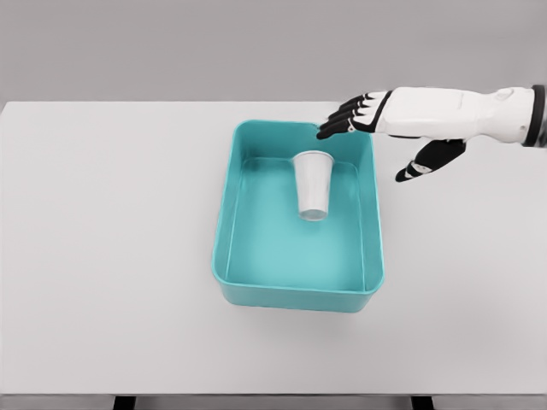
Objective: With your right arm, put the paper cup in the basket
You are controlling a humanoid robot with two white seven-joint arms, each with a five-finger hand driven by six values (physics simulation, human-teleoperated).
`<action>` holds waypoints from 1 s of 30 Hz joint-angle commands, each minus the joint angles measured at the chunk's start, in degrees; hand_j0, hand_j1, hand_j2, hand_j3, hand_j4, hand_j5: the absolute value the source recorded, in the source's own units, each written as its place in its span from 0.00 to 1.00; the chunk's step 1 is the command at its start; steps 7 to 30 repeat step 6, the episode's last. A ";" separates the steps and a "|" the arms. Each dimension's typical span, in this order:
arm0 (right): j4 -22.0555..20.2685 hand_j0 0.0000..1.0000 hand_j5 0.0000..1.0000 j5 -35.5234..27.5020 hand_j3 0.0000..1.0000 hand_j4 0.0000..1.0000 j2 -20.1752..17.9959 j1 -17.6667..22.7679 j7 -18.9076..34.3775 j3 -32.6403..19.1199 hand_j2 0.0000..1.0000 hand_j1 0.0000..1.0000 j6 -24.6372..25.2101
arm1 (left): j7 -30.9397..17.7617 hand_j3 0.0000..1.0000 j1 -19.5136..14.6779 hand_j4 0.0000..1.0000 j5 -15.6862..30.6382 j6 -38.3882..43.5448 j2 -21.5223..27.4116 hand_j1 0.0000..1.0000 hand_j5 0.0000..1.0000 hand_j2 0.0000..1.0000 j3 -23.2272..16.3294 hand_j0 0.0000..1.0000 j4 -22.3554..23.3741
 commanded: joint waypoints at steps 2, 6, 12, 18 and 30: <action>-0.10 1.00 1.00 -0.41 1.00 1.00 -3.11 0.88 -0.03 -0.30 1.00 1.00 -2.50 | -0.01 1.00 0.00 1.00 -0.07 0.00 0.00 1.00 1.00 1.00 0.00 1.00 0.00; -0.10 1.00 1.00 -0.41 1.00 1.00 -3.47 1.50 -0.03 -0.30 1.00 1.00 -3.20 | -0.01 1.00 -0.35 1.00 0.11 -0.17 0.00 1.00 1.00 1.00 0.35 1.00 -0.79; -0.10 1.00 1.00 -0.41 1.00 1.00 -3.47 1.50 -0.03 -0.30 1.00 1.00 -3.20 | -0.01 1.00 -0.35 1.00 0.11 -0.17 0.00 1.00 1.00 1.00 0.35 1.00 -0.79; -0.10 1.00 1.00 -0.41 1.00 1.00 -3.47 1.50 -0.03 -0.30 1.00 1.00 -3.20 | -0.01 1.00 -0.35 1.00 0.11 -0.17 0.00 1.00 1.00 1.00 0.35 1.00 -0.79; -0.10 1.00 1.00 -0.41 1.00 1.00 -3.47 1.50 -0.03 -0.30 1.00 1.00 -3.20 | -0.01 1.00 -0.35 1.00 0.11 -0.17 0.00 1.00 1.00 1.00 0.35 1.00 -0.79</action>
